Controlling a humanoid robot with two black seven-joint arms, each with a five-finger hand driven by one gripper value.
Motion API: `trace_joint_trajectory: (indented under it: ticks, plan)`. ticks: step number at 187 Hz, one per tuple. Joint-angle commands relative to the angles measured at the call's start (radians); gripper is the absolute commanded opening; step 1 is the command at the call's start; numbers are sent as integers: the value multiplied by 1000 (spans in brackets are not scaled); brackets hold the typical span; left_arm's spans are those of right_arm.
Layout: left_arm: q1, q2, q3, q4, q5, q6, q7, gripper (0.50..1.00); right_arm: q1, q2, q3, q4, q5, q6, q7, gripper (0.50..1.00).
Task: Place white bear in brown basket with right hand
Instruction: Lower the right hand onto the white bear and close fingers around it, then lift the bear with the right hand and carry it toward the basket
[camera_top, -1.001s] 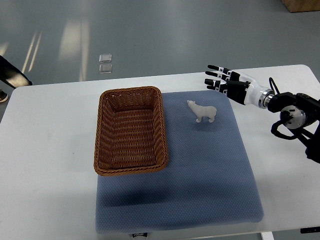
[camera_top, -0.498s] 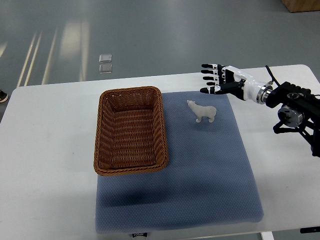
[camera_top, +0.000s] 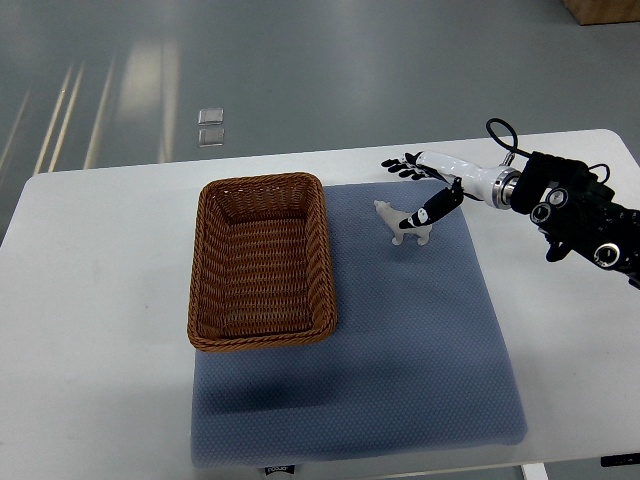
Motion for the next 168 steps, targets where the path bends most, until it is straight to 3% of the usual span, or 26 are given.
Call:
trace_joint_trajectory:
  ticks: [1, 25, 59, 84, 113, 168]
  plan:
    - [0, 0, 1, 0, 0, 0, 0, 1000, 17, 13, -68, -1, -14, -67, 1, 911]
    - [0, 0, 1, 0, 0, 0, 0, 1000, 20, 21, -124, -6, -14, -121, 1, 907]
    - [0, 0, -1, 0, 0, 0, 0, 1000, 20, 21, -131, -7, -21, -124, 1, 897]
    - [0, 0, 1, 0, 0, 0, 0, 1000, 20, 21, -142, -7, -67, -126, 1, 801]
    - [0, 0, -1, 0, 0, 0, 0, 1000, 22, 19, -153, -7, -77, -143, 1, 785]
    - [0, 0, -1, 0, 0, 0, 0, 1000, 25, 18, -154, -3, -81, -143, 23, 523]
